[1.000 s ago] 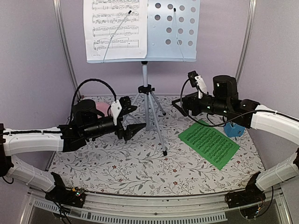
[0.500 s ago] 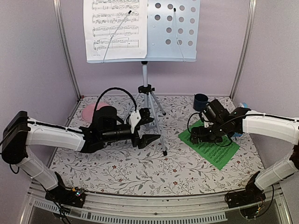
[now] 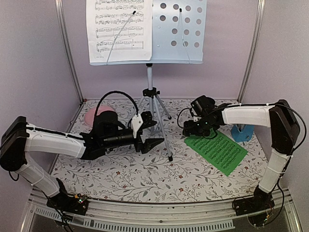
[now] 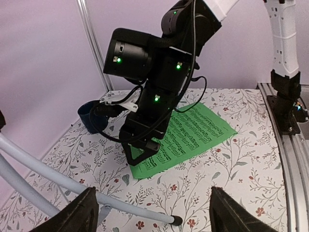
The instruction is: Set up the instrument practice props
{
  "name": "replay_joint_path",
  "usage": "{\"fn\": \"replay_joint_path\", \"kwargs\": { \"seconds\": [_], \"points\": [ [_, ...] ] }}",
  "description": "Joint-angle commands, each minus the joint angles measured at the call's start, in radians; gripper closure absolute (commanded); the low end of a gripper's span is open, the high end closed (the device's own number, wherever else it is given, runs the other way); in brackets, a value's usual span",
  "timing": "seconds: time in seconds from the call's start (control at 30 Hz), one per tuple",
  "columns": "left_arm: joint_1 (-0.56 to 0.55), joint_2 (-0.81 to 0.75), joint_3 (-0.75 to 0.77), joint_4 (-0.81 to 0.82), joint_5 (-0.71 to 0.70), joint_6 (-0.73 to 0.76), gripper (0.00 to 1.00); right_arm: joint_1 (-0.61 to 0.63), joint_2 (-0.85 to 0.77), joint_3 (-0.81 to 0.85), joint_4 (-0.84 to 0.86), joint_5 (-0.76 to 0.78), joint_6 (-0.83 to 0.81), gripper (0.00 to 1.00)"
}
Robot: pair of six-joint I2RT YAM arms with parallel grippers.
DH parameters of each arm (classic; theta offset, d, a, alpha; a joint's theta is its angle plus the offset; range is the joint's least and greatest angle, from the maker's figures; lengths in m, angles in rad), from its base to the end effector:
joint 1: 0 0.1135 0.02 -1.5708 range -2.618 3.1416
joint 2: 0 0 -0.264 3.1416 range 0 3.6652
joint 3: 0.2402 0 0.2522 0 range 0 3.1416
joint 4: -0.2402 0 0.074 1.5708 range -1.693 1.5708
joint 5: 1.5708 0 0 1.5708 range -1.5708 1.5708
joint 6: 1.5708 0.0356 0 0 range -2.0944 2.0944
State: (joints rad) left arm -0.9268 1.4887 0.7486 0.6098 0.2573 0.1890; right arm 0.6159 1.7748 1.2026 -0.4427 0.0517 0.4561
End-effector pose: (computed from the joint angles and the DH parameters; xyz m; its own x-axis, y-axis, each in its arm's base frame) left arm 0.1892 -0.2671 0.2416 0.0971 0.1732 -0.9801 0.9231 0.3526 0.1538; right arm 0.3029 0.2121 0.1968 -0.8668 -0.0746 -0.4931 -0.1926 0.9621 0.1930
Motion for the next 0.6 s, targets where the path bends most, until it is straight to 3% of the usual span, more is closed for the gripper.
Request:
{"fn": "replay_joint_path", "kwargs": {
  "seconds": [0.0,0.2,0.57],
  "points": [
    [-0.012,-0.037,-0.028,0.037,-0.043,-0.01,0.21,0.05,0.108,0.1,0.011,0.066,-0.001,0.23],
    [-0.012,-0.074,-0.049,0.033,-0.056,-0.005,0.2,0.073,0.185,0.144,-0.009,0.196,0.048,0.25],
    [-0.012,-0.084,-0.057,0.015,-0.068,0.008,0.2,0.093,0.329,0.23,-0.045,0.251,0.049,0.33]
  ]
}}
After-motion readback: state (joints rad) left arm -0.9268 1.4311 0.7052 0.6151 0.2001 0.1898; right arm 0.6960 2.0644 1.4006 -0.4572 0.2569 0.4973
